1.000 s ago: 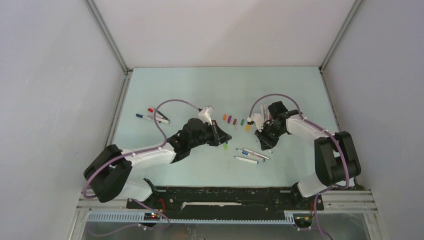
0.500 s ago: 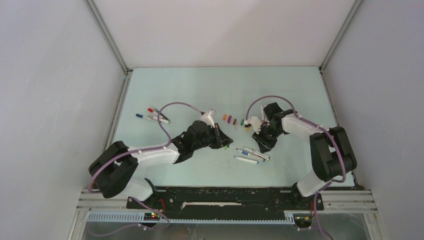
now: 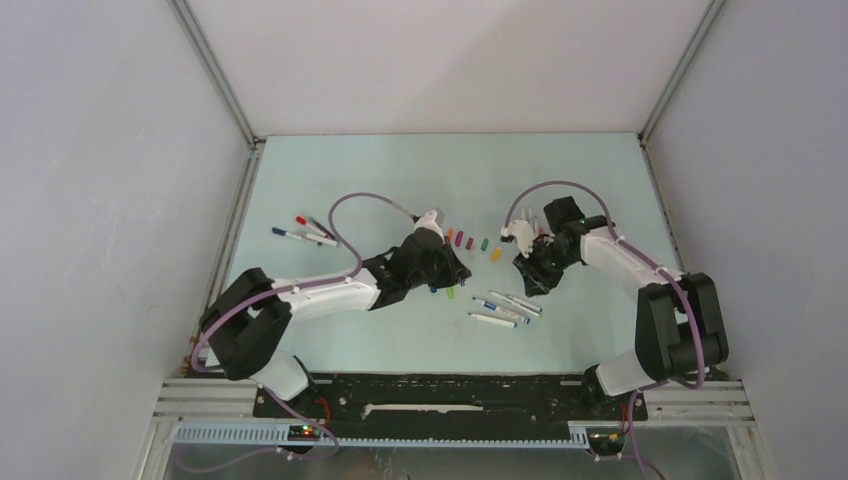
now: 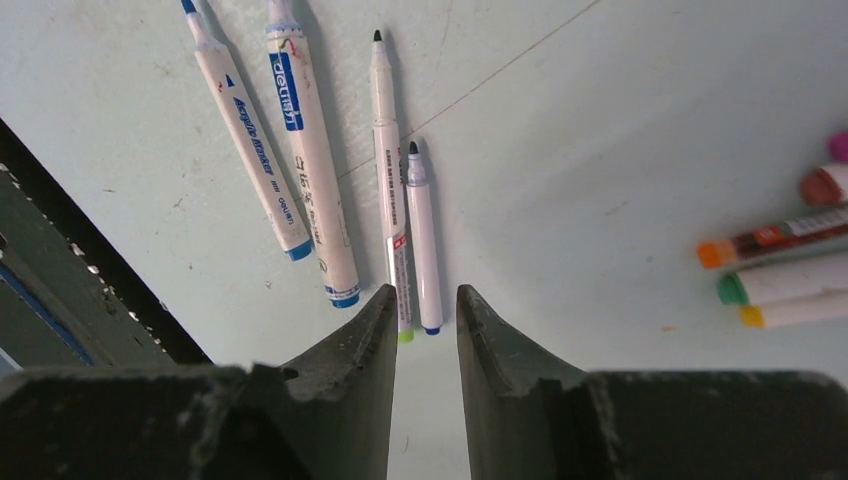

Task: Open the pen caps
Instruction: Place the pen cap at the center of the board.

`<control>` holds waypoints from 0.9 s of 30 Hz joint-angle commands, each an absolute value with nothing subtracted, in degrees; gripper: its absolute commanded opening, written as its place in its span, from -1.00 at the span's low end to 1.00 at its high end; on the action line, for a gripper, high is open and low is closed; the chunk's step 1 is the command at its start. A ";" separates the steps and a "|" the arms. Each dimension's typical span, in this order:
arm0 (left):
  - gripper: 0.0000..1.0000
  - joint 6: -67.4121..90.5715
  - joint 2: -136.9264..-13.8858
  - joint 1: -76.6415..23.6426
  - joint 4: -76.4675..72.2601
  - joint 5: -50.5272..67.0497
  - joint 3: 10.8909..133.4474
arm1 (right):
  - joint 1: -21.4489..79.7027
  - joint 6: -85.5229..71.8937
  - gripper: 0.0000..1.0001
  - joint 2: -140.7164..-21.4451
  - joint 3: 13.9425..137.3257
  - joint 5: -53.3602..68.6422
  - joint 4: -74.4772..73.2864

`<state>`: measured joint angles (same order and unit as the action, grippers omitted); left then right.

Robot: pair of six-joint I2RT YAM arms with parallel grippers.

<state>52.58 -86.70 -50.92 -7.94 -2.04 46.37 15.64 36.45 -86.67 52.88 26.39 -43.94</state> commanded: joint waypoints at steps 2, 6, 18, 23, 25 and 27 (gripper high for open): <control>-0.99 53.20 -93.02 -51.73 5.39 -6.90 56.16 | 13.69 36.65 -0.38 -82.47 55.20 29.78 -44.82; -0.96 52.96 -97.36 -51.75 8.57 -7.13 59.59 | 13.51 36.65 -0.37 -81.44 55.20 30.01 -44.76; -0.79 50.83 -107.90 -51.64 19.39 -8.95 70.47 | 13.27 36.91 -0.36 -79.10 55.20 31.16 -45.17; -0.71 50.24 -109.72 -51.42 20.88 -8.80 72.07 | 13.11 37.07 -0.35 -78.53 55.16 31.72 -45.35; -0.69 50.06 -110.30 -51.35 21.22 -8.60 72.39 | 13.15 37.13 -0.35 -78.37 55.19 31.94 -45.44; -0.67 49.85 -110.60 -51.35 21.29 -8.29 72.55 | 13.08 37.18 -0.35 -78.29 55.14 32.05 -45.52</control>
<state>51.33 -109.38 -51.51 19.62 -7.40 69.41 13.34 36.53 -80.16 53.06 30.41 -45.32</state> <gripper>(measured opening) 0.159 0.322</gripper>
